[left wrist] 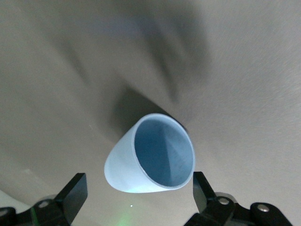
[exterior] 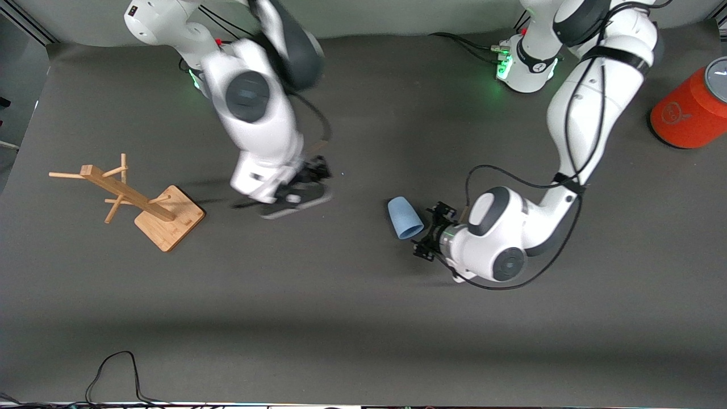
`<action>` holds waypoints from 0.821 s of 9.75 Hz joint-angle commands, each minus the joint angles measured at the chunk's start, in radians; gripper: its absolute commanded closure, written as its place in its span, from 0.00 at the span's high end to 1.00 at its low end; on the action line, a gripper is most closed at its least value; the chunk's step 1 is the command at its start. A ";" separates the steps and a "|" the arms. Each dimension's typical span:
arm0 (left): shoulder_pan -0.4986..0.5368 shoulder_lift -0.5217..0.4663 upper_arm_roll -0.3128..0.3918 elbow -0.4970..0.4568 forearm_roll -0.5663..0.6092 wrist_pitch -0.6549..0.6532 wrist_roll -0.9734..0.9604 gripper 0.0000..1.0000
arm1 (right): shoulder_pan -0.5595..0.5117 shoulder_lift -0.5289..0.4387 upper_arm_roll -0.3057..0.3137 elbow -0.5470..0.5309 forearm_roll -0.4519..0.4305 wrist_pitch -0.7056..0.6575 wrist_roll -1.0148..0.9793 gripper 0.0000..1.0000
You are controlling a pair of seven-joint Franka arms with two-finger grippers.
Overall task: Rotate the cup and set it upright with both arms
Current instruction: 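Grasp the cup with the left gripper while the right gripper withdraws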
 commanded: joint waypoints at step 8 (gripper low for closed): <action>-0.102 0.002 0.064 0.115 -0.035 -0.163 -0.089 0.00 | -0.532 -0.358 0.251 -0.184 -0.177 -0.150 -0.165 1.00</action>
